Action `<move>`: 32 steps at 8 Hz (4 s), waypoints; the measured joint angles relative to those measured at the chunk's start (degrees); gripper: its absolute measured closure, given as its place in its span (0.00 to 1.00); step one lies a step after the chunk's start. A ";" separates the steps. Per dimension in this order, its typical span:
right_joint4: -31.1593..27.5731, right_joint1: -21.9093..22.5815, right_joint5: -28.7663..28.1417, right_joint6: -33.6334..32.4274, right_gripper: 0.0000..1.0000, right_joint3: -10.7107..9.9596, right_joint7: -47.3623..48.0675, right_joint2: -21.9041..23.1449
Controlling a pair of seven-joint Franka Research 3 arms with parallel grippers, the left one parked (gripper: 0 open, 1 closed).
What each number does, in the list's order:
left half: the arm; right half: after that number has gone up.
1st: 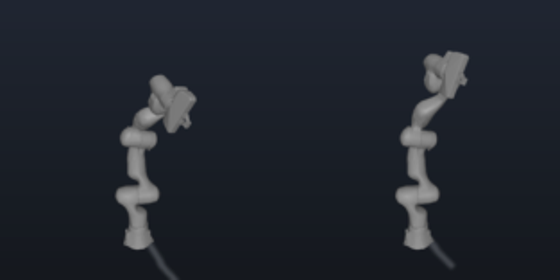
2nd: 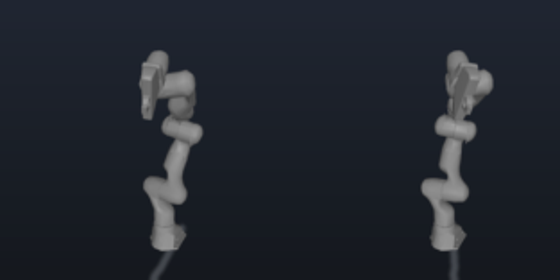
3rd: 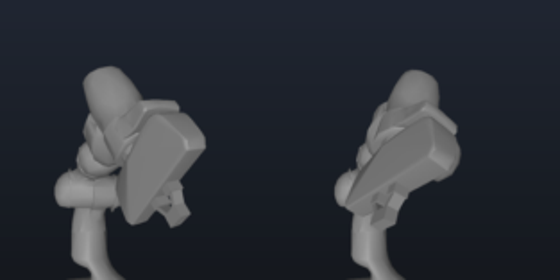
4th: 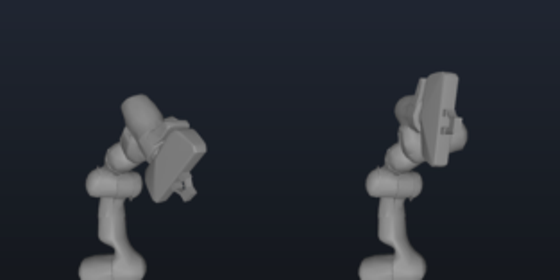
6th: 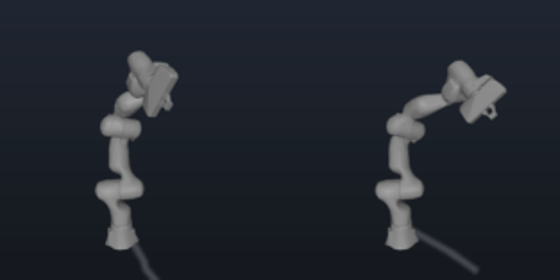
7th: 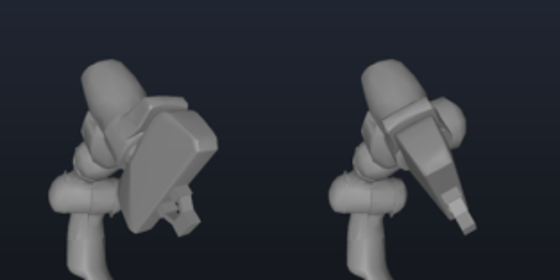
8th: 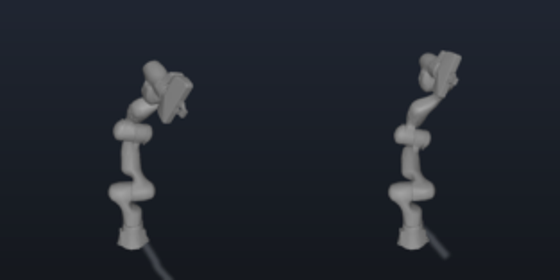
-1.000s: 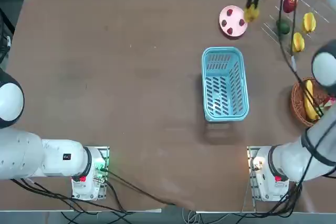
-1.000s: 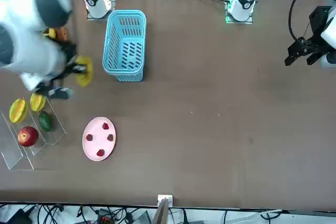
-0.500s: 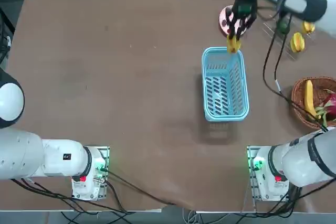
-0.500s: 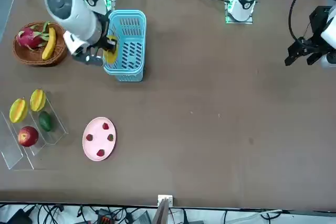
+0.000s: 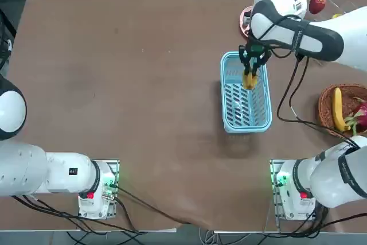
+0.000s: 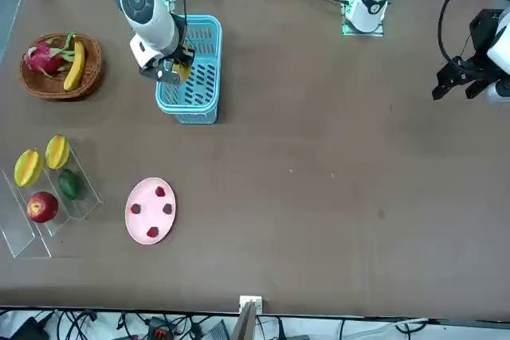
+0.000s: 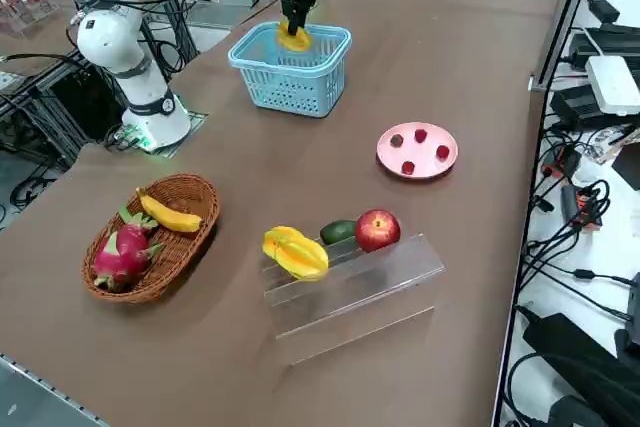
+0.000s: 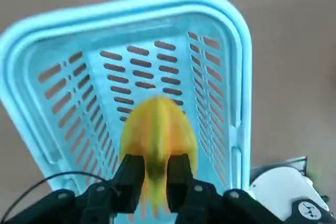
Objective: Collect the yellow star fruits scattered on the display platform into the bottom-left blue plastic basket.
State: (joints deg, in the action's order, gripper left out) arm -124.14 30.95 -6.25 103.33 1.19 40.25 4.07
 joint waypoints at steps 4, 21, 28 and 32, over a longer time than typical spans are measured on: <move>3.45 -0.73 -0.35 -1.76 0.11 -2.40 -0.96 1.24; 49.50 -48.69 6.43 3.94 0.08 -13.64 -62.78 -38.71; 44.31 -49.45 3.09 8.33 0.10 -12.32 -63.47 -39.00; 43.34 -49.45 1.55 9.57 0.15 -12.19 -63.42 -39.08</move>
State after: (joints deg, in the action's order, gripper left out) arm -80.80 -18.50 -4.70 112.90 -11.01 -23.16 -35.01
